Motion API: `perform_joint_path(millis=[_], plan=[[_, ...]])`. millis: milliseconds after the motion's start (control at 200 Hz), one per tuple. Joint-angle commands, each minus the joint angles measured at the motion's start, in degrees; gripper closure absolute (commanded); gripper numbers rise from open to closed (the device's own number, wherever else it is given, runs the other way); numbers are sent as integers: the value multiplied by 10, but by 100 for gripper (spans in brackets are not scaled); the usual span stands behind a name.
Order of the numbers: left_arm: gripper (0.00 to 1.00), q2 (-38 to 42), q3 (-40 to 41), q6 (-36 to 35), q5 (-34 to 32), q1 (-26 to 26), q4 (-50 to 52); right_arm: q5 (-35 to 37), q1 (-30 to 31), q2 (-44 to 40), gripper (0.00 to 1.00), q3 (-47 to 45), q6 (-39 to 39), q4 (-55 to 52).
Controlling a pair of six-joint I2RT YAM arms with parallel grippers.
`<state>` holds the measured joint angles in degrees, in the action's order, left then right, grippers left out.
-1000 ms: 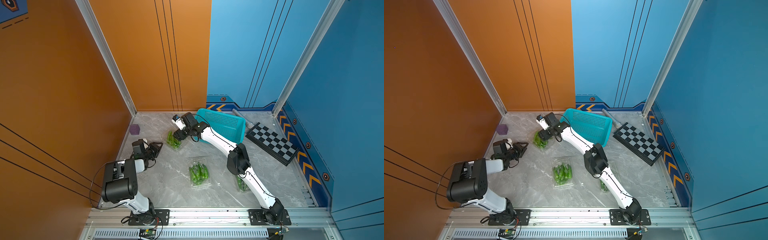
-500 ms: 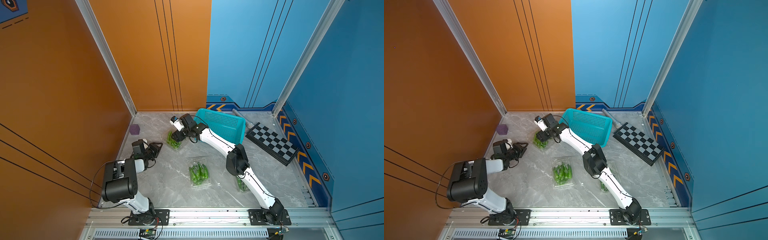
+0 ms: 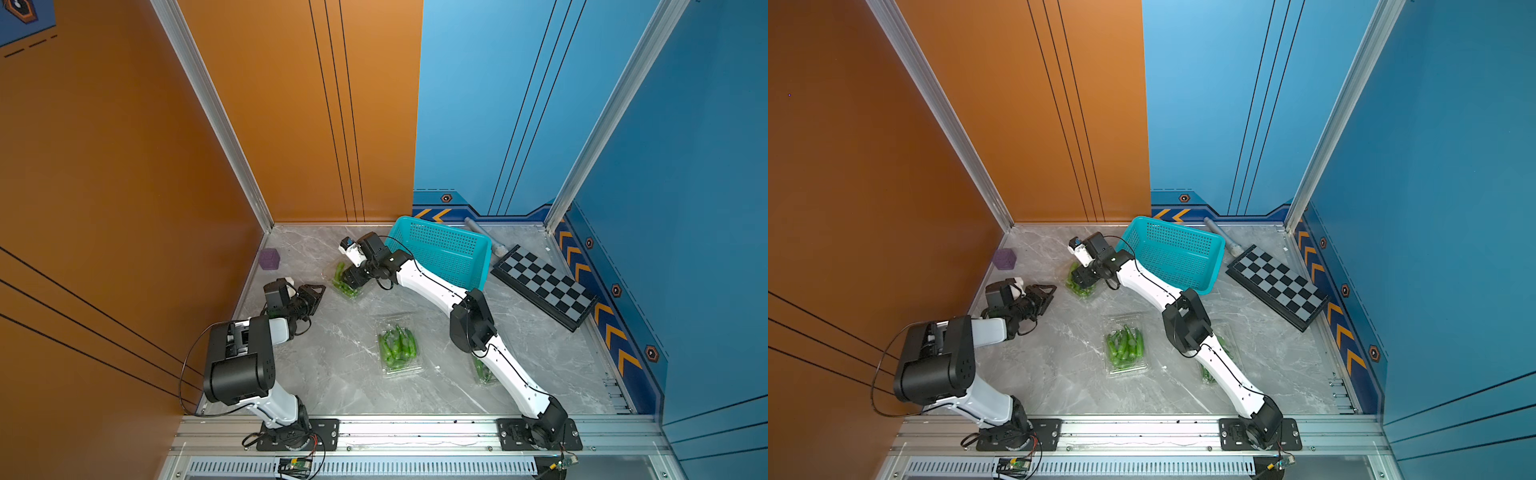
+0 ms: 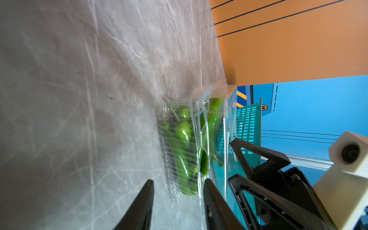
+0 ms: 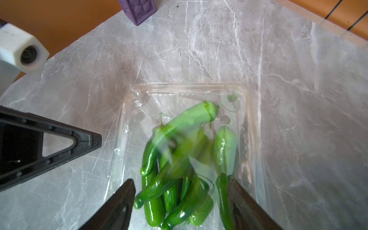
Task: Take small green peppers out of containers
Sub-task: Move the packing box to the center of the board.
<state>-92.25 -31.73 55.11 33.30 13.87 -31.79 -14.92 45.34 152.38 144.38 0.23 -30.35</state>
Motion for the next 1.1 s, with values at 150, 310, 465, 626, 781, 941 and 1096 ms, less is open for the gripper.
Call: perform_joint_path(millis=[150,310,465,626,781,941,1096], plan=[[58,-28,-25,-13,2,10,-1,-2,-2,-5,25,-25,14,-40],[60,-56,-48,-13,-6,10,-1,-5,-6,-13,25,-31,14,-40],[61,-67,-66,-14,-10,4,-1,-9,-8,-11,25,-31,14,-39],[60,-77,-77,-11,-13,5,-1,-15,-9,-12,25,-32,17,-39],[61,-100,-90,-10,-11,0,-1,-25,-12,-12,25,-34,20,-38],[61,-93,-92,-14,-17,4,-4,-32,-12,-13,25,-35,21,-39],[61,-95,-100,-14,-3,6,-4,-35,-12,-14,25,-36,20,-38]])
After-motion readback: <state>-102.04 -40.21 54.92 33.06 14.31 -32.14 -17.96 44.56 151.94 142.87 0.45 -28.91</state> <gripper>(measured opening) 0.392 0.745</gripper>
